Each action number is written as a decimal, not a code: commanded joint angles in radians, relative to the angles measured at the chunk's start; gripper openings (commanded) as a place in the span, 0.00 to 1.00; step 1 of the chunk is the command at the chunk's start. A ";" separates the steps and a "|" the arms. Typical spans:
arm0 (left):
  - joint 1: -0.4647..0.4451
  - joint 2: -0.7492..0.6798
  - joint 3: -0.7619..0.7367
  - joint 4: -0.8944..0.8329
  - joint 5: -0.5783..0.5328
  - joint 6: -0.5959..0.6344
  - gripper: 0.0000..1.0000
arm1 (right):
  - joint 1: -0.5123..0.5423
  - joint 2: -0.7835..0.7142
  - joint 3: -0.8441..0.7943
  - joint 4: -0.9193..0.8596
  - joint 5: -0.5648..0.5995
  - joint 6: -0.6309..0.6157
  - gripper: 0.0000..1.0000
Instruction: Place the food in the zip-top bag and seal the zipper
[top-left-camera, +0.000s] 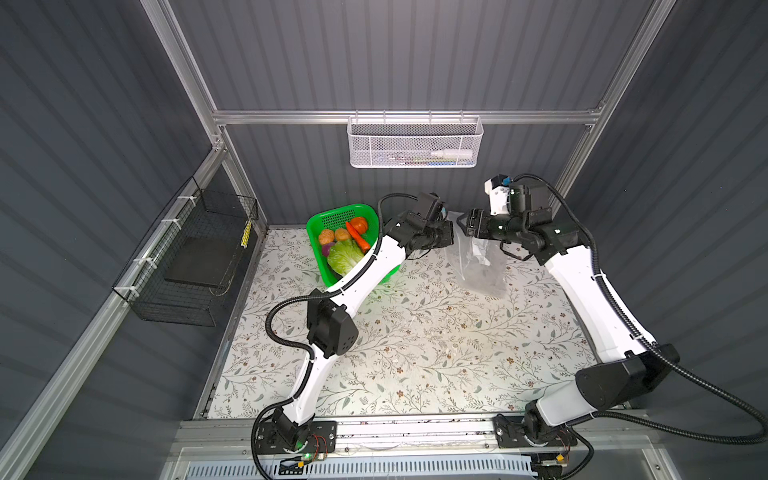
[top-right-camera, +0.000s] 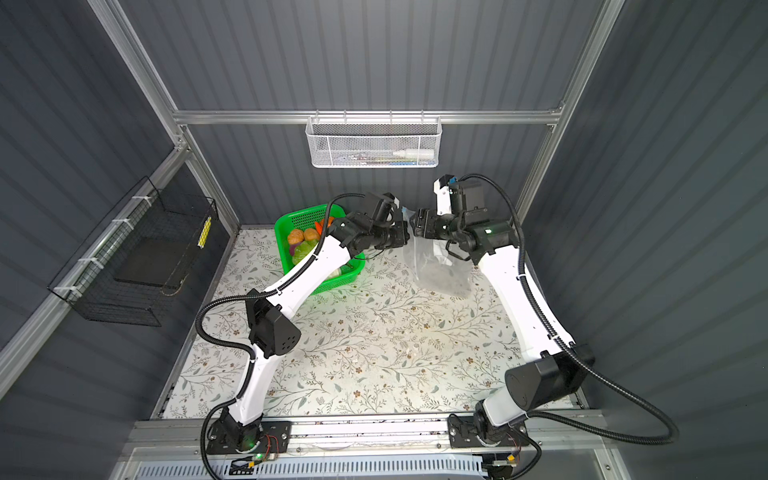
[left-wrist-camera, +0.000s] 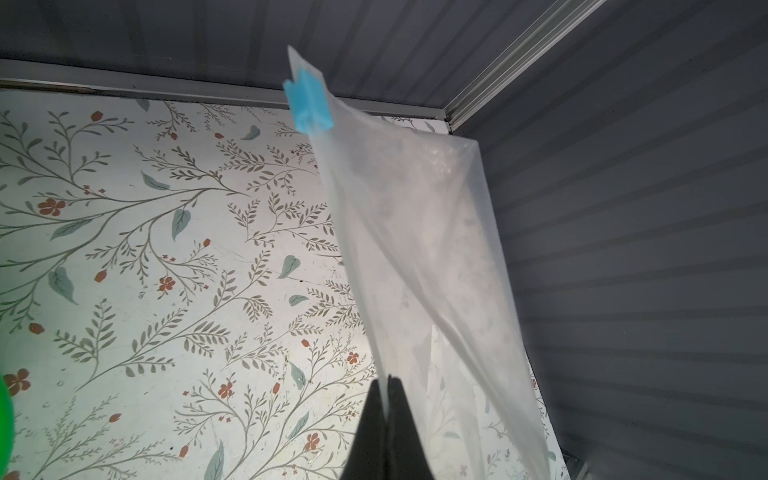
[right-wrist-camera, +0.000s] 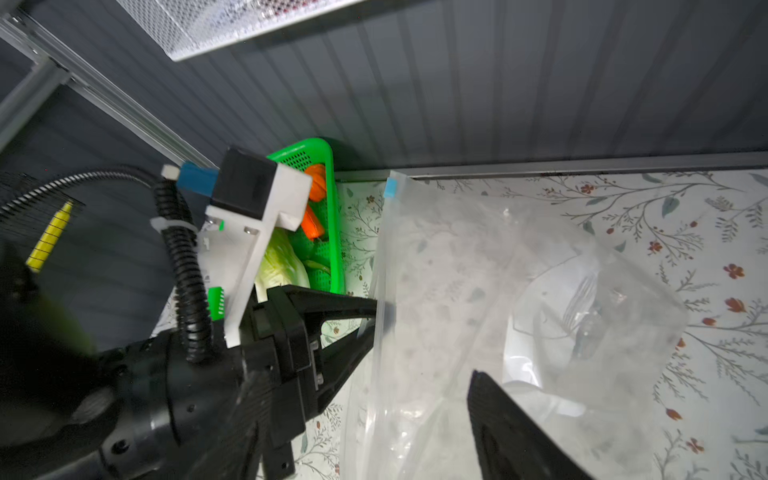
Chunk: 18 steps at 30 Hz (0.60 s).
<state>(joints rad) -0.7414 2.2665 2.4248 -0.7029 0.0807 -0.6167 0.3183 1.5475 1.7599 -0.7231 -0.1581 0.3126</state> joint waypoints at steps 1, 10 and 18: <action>0.000 -0.035 -0.043 0.037 -0.013 0.003 0.00 | 0.026 0.021 0.009 -0.089 0.047 -0.005 0.71; -0.002 -0.085 -0.109 0.124 -0.003 -0.015 0.00 | 0.038 0.054 -0.036 -0.079 0.099 0.010 0.57; -0.005 -0.112 -0.145 0.172 0.017 -0.031 0.00 | 0.039 0.090 -0.046 -0.051 0.066 0.025 0.56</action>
<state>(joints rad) -0.7437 2.2055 2.2971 -0.5686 0.0795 -0.6334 0.3546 1.6367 1.7184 -0.7830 -0.0834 0.3328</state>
